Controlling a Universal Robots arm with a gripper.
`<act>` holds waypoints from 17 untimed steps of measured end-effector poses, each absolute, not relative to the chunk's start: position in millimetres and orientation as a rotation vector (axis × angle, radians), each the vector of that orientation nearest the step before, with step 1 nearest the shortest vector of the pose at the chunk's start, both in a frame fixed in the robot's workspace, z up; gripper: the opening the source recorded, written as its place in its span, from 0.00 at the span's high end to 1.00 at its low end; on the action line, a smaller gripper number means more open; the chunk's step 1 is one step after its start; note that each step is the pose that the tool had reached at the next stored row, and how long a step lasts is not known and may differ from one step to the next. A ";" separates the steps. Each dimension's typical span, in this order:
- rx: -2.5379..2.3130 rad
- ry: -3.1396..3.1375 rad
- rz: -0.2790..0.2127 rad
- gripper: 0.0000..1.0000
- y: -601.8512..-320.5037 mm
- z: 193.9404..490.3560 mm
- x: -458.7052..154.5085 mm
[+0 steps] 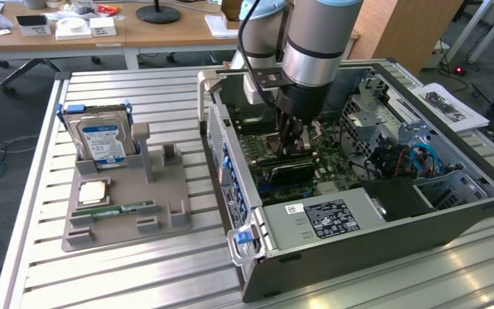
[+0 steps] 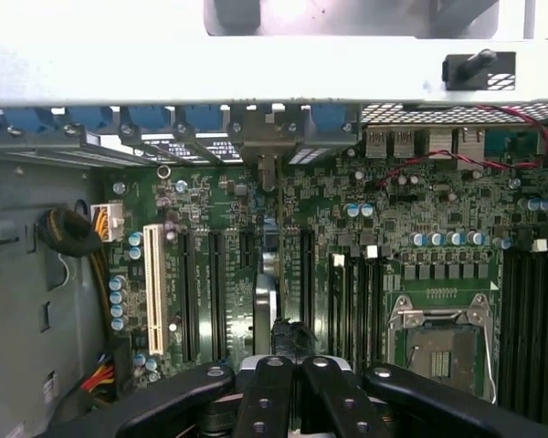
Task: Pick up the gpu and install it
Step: 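Press down on the gpu until it lock into place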
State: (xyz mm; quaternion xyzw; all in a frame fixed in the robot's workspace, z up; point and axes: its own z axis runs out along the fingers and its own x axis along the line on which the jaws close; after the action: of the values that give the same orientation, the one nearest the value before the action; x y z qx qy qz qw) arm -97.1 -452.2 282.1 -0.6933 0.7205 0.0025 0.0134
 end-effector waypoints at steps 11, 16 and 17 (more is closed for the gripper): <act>-2.160 2.244 0.008 0.89 -452.0 303.7 -93.3; -2.160 2.244 0.008 0.89 -451.8 316.1 -93.0; -2.160 2.244 0.008 0.89 -451.8 318.4 -93.0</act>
State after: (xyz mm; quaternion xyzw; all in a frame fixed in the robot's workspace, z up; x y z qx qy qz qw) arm -93.0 -451.8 318.4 -0.6933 0.7205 0.0025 0.0134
